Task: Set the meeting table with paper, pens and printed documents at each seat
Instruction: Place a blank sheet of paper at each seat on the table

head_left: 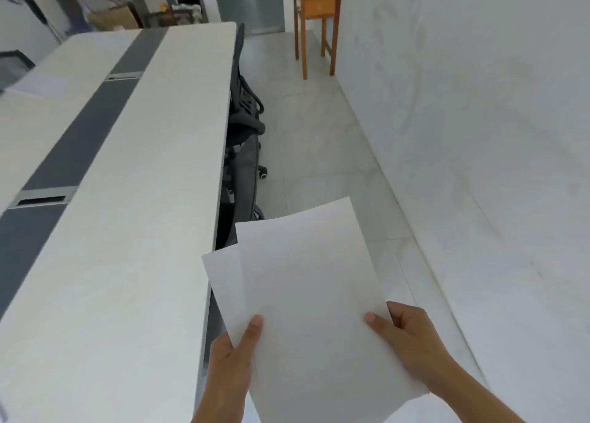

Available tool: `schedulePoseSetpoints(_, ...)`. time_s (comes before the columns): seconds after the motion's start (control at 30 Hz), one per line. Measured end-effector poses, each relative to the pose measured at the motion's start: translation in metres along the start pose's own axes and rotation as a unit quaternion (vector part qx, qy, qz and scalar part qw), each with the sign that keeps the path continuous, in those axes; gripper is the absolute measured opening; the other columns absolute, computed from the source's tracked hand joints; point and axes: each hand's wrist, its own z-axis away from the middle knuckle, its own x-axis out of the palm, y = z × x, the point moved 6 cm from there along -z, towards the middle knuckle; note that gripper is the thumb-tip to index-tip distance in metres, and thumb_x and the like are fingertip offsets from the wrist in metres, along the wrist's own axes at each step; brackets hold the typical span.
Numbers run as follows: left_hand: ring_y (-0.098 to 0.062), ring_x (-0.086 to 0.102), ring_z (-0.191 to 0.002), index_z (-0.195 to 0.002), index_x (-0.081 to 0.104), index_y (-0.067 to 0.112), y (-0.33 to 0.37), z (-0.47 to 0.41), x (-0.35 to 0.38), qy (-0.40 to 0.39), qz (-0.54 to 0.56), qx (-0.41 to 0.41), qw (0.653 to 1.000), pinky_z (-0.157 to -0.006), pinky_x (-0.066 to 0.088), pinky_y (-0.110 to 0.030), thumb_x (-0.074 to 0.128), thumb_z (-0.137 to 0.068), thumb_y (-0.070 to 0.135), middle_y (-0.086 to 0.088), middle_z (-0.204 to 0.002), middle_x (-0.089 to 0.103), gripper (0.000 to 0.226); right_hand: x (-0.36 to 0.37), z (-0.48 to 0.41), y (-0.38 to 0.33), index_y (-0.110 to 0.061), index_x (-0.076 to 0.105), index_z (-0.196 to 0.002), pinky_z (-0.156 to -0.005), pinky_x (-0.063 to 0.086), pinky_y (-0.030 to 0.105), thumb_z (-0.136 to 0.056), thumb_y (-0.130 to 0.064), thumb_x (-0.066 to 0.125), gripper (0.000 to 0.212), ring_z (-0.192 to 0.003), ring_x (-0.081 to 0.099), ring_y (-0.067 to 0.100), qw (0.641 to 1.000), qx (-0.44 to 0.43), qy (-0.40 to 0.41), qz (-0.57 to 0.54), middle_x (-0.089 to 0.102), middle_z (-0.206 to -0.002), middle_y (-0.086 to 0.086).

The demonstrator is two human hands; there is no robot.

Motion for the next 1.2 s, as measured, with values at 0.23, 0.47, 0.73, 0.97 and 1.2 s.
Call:
schedulePoseSetpoints(0.23,-0.03,0.074,-0.081,-0.102,0.069,-0.002,0.084,-0.106,0.011,0.019,0.047,0.024,0.998,-0.072,0.059,-0.042,0.061,-0.09,0.021,-0.013,-0.09,0.077,0.027,0.024,-0.107,-0.107,-0.011,0.073,-0.092,-0.065,0.057,0.034,-0.089,-0.015,0.067,0.008,-0.073,0.074,0.03,0.999,-0.03,-0.028,-0.013,0.078,-0.081,0.012)
schedulePoseSetpoints(0.47,-0.035,0.073,-0.085,-0.094,0.072,0.001,0.14,-0.161,0.001,0.066,0.09,0.04,0.993,-0.083,0.055,-0.054,0.056,-0.093,0.025,-0.016,-0.092,0.076,0.029,0.063,-0.203,-0.166,-0.007,0.074,-0.081,-0.069,0.054,0.039,-0.087,-0.013,0.07,0.01,-0.069,0.07,0.028,0.994,-0.033,-0.085,0.053,0.073,-0.082,0.023)
schedulePoseSetpoints(0.73,-0.031,0.074,-0.084,-0.097,0.072,0.0,0.16,-0.216,-0.024,0.226,0.129,0.032,0.965,-0.079,0.057,-0.045,0.056,-0.093,0.024,-0.014,-0.092,0.077,0.029,0.138,-0.334,-0.214,-0.008,0.07,-0.077,-0.066,0.048,0.034,-0.089,-0.017,0.068,0.015,-0.063,0.063,0.023,0.964,-0.06,-0.219,0.137,0.07,-0.08,0.025)
schedulePoseSetpoints(0.97,-0.028,0.074,-0.076,-0.092,0.071,0.0,0.207,-0.254,-0.034,0.35,0.148,0.048,0.924,-0.058,0.059,-0.033,0.056,-0.093,0.023,-0.012,-0.085,0.077,0.028,0.213,-0.447,-0.285,-0.014,0.052,-0.059,-0.049,0.034,0.022,-0.09,-0.013,0.065,0.034,-0.05,0.041,0.012,0.934,-0.107,-0.28,0.192,0.047,-0.054,0.001)
schedulePoseSetpoints(1.2,-0.035,0.073,-0.078,-0.088,0.071,-0.003,0.179,-0.219,-0.057,0.499,0.208,0.011,0.841,-0.072,0.056,-0.042,0.061,-0.09,0.024,-0.015,-0.083,0.077,0.029,0.33,-0.507,-0.302,-0.008,0.056,-0.069,-0.053,0.033,0.027,-0.09,-0.013,0.055,0.021,-0.057,0.043,0.014,0.882,-0.153,-0.333,0.296,0.05,-0.062,-0.001)
